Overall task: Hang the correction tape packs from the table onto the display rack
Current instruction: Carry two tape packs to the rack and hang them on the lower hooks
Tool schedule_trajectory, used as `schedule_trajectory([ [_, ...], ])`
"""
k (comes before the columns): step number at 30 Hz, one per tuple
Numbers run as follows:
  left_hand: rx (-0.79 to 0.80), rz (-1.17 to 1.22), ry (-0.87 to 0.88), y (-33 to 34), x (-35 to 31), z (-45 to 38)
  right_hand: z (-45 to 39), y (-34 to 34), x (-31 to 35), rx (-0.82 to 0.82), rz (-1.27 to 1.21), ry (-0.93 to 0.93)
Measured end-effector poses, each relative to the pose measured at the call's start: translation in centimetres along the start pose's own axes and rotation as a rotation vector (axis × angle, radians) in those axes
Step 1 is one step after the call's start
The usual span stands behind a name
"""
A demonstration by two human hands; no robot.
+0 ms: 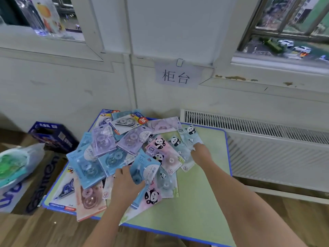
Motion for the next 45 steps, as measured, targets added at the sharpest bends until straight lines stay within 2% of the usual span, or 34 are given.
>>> schedule_trajectory([
  [3,-0.025,0.117,-0.048,-0.8,-2.6,-1.6,-2.9,-0.9,0.1,-0.039,-0.024,0.037],
  [9,-0.037,0.277,-0.081,-0.7,-6.8,-5.3,-6.5,-0.6,0.1,-0.014,0.093,0.132],
  [15,-0.029,0.356,-0.067,1.1,-8.5,-7.7,-7.9,-0.9,-0.1,0.183,-0.167,0.391],
  [18,-0.006,0.424,-0.091,1.7,-9.1,-8.7,-7.6,-0.8,-1.0,0.177,-0.256,0.438],
  [22,0.02,0.489,-0.081,2.0,-9.6,-9.7,-5.9,-1.2,-2.4,0.055,-0.604,0.502],
  [25,0.059,0.547,-0.053,2.0,-10.1,-10.2,-3.7,-1.7,-3.9,-0.061,-0.774,0.523],
  [29,0.152,0.632,0.077,1.3,-11.7,-10.5,0.6,-3.3,-5.1,-0.201,-1.061,0.49],
  [33,0.276,0.671,0.239,0.2,-13.8,-9.5,6.1,-5.6,-5.5,-0.26,-1.227,0.433],
  [39,0.529,0.745,0.507,0.7,-18.3,-4.9,17.8,-8.5,-6.4,-0.442,-1.356,0.359],
  [45,0.84,0.85,0.647,3.5,-24.6,6.0,32.2,-11.5,-10.7,-0.821,-1.345,0.405],
])
Point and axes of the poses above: each hand's wrist, its own z-axis away from the middle knuckle, its own y-axis out of the palm, x = y × z, the point moved 1 cm from there along -z, towards the middle knuckle, and after that the axes turned 8 degrees about y, right-handed, at the moved point
